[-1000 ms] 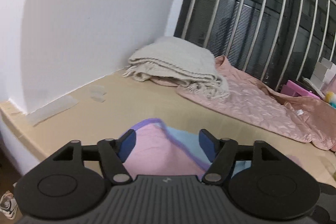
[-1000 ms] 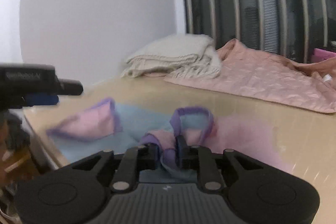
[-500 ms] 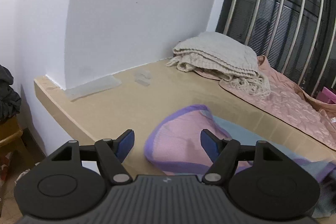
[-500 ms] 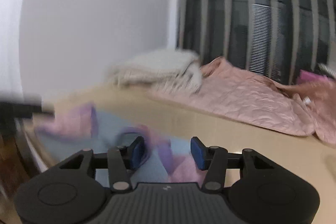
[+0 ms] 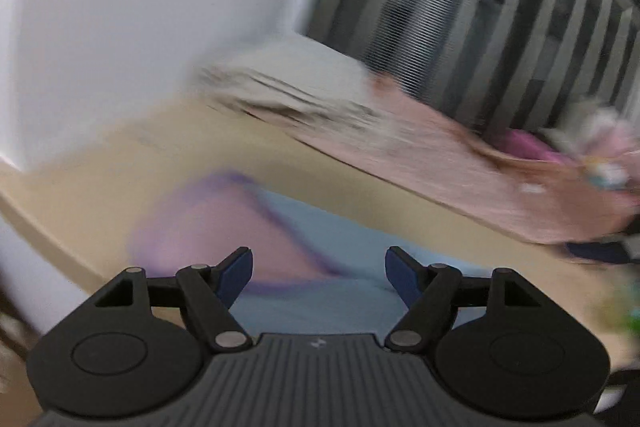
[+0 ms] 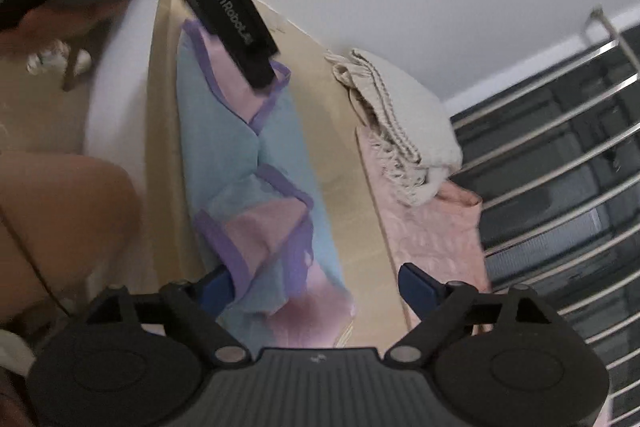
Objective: Fold clothes
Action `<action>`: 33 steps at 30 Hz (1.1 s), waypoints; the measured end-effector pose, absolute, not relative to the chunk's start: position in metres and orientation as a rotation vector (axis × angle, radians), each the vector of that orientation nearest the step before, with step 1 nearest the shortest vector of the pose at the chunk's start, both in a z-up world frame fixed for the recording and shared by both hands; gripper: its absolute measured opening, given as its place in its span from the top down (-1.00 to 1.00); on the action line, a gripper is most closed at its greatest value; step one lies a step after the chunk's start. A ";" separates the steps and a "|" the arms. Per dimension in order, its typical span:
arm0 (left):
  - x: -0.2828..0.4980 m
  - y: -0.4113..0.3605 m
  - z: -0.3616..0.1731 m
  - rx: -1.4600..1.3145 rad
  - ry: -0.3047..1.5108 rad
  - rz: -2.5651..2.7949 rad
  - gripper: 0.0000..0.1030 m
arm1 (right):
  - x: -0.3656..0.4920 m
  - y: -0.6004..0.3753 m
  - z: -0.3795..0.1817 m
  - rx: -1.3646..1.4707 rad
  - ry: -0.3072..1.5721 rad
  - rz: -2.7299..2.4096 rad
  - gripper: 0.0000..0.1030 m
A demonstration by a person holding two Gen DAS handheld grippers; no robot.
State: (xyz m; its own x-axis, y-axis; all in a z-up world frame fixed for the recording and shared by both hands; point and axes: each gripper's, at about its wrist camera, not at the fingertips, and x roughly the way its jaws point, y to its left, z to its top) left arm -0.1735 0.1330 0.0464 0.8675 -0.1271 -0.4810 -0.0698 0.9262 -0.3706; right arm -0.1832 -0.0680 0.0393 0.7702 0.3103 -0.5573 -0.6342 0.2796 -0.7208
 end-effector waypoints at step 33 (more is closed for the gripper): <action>-0.077 0.047 0.010 -0.659 0.752 -0.355 0.45 | -0.121 -0.232 0.013 0.142 0.546 0.361 0.02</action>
